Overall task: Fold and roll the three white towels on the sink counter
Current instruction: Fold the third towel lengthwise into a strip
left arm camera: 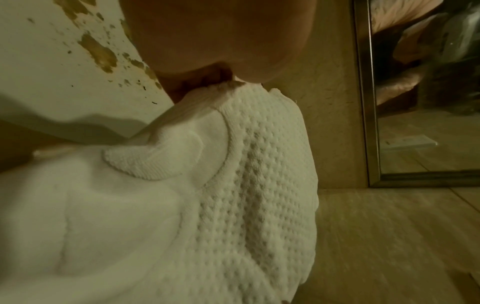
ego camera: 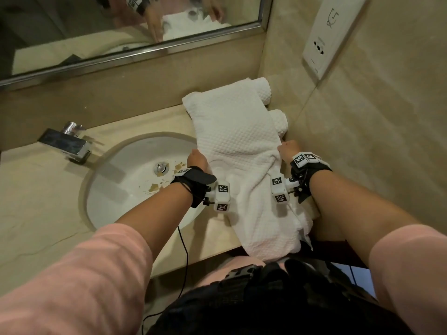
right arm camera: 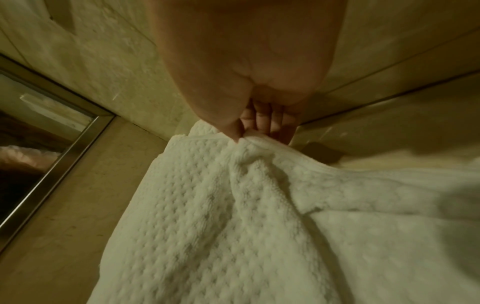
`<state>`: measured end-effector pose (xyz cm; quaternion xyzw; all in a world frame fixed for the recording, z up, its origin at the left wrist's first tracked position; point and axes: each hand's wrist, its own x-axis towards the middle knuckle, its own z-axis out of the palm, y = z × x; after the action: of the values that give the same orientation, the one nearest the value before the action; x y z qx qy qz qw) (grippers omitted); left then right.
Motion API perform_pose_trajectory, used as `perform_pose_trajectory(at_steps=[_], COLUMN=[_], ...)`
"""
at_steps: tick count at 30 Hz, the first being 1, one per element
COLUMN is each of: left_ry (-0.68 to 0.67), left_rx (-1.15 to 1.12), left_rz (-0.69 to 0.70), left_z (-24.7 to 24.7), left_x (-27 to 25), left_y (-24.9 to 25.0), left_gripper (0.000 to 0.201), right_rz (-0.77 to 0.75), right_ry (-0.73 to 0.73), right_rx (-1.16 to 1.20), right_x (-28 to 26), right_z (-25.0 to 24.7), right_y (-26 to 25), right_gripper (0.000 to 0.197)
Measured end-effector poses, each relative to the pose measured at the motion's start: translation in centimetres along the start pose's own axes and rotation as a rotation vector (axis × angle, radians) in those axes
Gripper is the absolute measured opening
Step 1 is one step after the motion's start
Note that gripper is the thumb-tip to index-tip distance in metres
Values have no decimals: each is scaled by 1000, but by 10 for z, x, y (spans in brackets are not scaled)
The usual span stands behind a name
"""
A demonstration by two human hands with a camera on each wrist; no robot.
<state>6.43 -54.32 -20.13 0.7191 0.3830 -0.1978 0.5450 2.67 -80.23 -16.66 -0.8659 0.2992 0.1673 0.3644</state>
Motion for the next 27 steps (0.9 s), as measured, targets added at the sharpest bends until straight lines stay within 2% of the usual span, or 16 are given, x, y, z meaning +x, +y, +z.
perform_pose_trajectory(at_steps=[1, 3, 6, 9, 12, 13, 15, 19, 21, 24, 27], left_ry=[-68, -146, -209, -270, -323, -339, -353, -411, -446, -473, -441], left_rx=[-91, -96, 13, 121, 160, 162, 147, 99, 139, 181, 226], left_rz=[-27, -22, 49, 112, 121, 114, 117, 90, 59, 39, 32], left_z=[0, 0, -2, -5, -2, -3, 0, -2, -3, 2, 8], left_x=[-4, -9, -14, -20, -19, -23, -23, -41, -54, -72, -92], left_y=[-1, -3, -10, -16, -33, -38, -49, -64, -73, -87, -99], left_gripper=[52, 70, 83, 88, 106, 105, 88, 53, 42, 46, 37], right_rz=[18, 69, 104, 98, 33, 19, -9, -73, -110, -98, -103], right_ry=[20, 72, 61, 62, 162, 175, 151, 74, 86, 115, 121], right_rx=[14, 283, 238, 239, 93, 26, -86, -187, -228, -193, -192], right_x=[0, -13, -31, -50, -64, -68, -77, -84, -85, -86, -86], right_z=[3, 3, 10, 21, 34, 38, 42, 50, 54, 56, 50], right_y=[4, 6, 19, 35, 60, 65, 71, 82, 83, 80, 82], right_gripper=[28, 25, 38, 33, 24, 22, 22, 49, 43, 32, 28])
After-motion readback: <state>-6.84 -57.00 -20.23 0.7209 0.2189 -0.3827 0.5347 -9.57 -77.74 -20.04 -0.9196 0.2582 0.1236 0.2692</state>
